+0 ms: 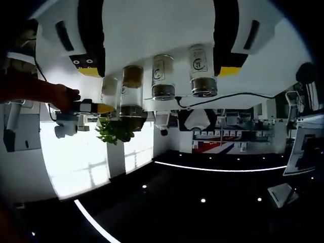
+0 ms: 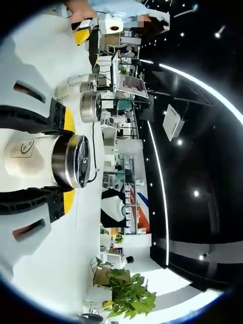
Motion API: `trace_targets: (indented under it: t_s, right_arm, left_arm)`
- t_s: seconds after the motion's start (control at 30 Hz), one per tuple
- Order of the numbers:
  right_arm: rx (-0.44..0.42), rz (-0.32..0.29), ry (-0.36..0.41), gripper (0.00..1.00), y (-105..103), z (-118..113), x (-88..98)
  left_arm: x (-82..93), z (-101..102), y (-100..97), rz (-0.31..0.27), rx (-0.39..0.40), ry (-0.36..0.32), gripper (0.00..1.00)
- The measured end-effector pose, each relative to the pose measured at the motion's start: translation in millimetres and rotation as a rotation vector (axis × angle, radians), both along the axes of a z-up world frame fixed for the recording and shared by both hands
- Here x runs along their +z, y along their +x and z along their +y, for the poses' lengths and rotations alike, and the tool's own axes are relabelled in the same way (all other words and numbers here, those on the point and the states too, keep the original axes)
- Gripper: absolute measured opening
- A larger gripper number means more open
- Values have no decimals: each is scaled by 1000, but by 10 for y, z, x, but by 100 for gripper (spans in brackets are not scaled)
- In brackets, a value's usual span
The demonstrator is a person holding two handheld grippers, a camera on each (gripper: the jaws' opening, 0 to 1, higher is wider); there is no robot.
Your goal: Rotate the seasoning bottle until the label or dispensing opening points toward the visible target arrow and the bottle remains upright within the marked orientation range
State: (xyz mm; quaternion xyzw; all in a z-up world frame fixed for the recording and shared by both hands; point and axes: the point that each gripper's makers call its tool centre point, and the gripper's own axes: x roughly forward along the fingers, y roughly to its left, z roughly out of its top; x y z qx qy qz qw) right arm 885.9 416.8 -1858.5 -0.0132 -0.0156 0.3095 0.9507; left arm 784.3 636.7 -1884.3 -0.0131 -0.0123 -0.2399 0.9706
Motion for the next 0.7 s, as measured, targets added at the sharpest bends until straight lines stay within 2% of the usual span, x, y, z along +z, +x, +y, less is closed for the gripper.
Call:
trace_targets:
  t_s: [0.7]
  right_arm:
    - [31,-13,-16,38,69,72,1]
  left_arm:
    - [-20,29,8,24,-12,-2,100]
